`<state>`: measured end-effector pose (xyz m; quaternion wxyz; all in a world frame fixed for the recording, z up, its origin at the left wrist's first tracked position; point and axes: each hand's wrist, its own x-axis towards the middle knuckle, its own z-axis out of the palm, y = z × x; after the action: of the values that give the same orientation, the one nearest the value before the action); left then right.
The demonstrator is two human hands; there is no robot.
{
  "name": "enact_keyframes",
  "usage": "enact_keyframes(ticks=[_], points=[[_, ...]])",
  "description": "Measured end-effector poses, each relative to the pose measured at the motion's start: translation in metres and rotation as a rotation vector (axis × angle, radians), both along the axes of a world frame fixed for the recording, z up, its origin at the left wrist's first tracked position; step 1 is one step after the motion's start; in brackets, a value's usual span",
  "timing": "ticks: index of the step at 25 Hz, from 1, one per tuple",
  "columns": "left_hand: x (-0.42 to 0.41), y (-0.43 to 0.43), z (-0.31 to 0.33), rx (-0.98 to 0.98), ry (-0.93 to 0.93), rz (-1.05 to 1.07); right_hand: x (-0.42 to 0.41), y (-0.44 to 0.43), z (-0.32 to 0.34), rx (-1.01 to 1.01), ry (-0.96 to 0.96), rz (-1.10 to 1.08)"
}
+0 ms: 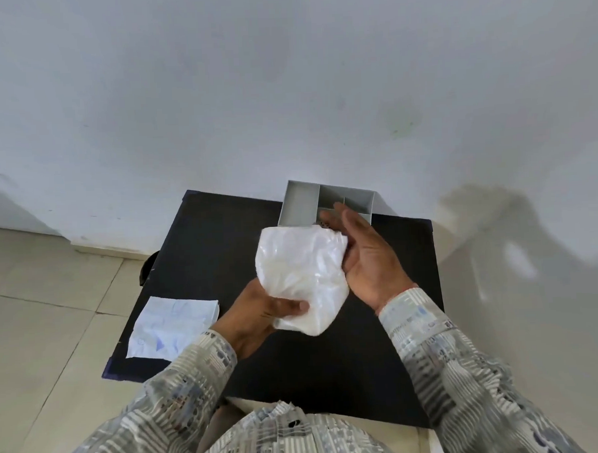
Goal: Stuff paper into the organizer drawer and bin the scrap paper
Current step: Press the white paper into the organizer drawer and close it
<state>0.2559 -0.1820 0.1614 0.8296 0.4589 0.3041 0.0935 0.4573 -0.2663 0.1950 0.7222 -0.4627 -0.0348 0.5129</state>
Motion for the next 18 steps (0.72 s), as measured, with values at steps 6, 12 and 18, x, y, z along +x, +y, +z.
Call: enact_keyframes(ticks=[6,12,18], points=[[0.006,0.010,0.008,-0.082,-0.048,0.221,-0.059,-0.010,-0.018,-0.018,0.121,0.302],[0.015,0.071,0.028,0.164,0.148,0.304,-0.076,0.039,-0.009,-0.332,-0.063,-0.011],[0.024,0.191,0.077,-0.016,-0.100,0.591,-0.078,0.048,0.001,-0.281,-0.016,-0.071]])
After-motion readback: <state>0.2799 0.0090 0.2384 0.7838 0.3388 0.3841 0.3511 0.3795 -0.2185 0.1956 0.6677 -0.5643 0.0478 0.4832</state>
